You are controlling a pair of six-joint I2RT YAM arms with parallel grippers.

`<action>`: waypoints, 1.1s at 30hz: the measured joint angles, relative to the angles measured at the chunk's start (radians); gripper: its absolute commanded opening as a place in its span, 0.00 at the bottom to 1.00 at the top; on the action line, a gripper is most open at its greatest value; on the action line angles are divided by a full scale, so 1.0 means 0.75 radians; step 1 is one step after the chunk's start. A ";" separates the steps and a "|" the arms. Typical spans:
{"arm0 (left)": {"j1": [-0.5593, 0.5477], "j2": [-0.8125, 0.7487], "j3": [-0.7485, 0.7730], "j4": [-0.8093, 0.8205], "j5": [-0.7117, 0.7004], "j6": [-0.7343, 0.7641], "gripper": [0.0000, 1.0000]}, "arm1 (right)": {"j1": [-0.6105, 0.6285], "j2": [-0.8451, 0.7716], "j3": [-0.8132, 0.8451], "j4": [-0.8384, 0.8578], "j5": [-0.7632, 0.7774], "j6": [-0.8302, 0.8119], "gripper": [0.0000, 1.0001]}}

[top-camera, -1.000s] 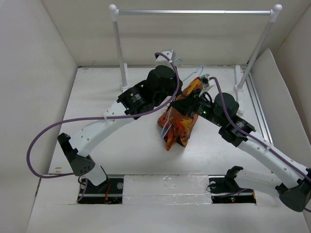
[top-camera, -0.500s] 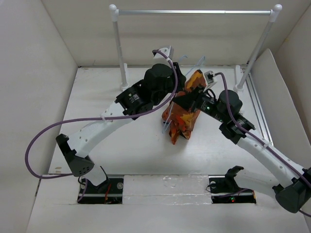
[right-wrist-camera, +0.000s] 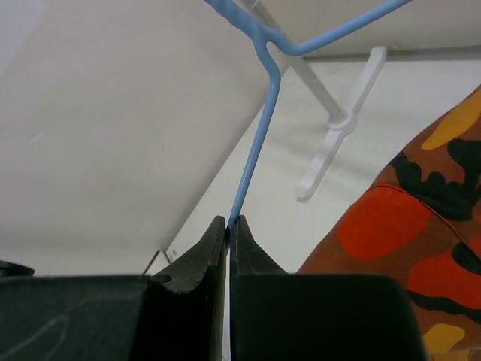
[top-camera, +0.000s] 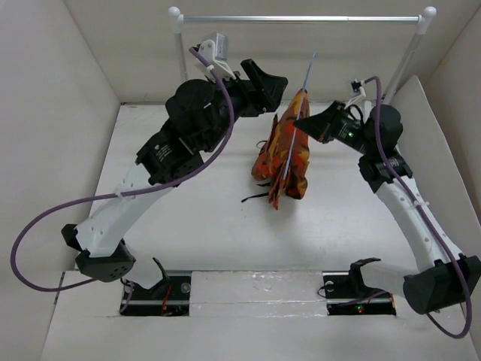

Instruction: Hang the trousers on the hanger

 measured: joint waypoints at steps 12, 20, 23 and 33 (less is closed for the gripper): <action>0.002 -0.314 -0.525 0.048 -0.024 0.005 0.85 | -0.415 0.432 0.537 -0.045 -0.264 -0.048 0.00; 0.009 -0.558 -0.955 -0.077 -0.098 -0.048 0.86 | -0.590 0.669 0.746 -0.051 -0.296 -0.078 0.00; 0.009 -0.657 -1.061 -0.118 -0.121 -0.088 0.86 | -0.656 0.715 0.791 -0.068 -0.314 -0.076 0.00; 0.009 -0.695 -1.126 -0.128 -0.139 -0.164 0.86 | -0.811 0.794 0.826 -0.073 -0.369 -0.053 0.00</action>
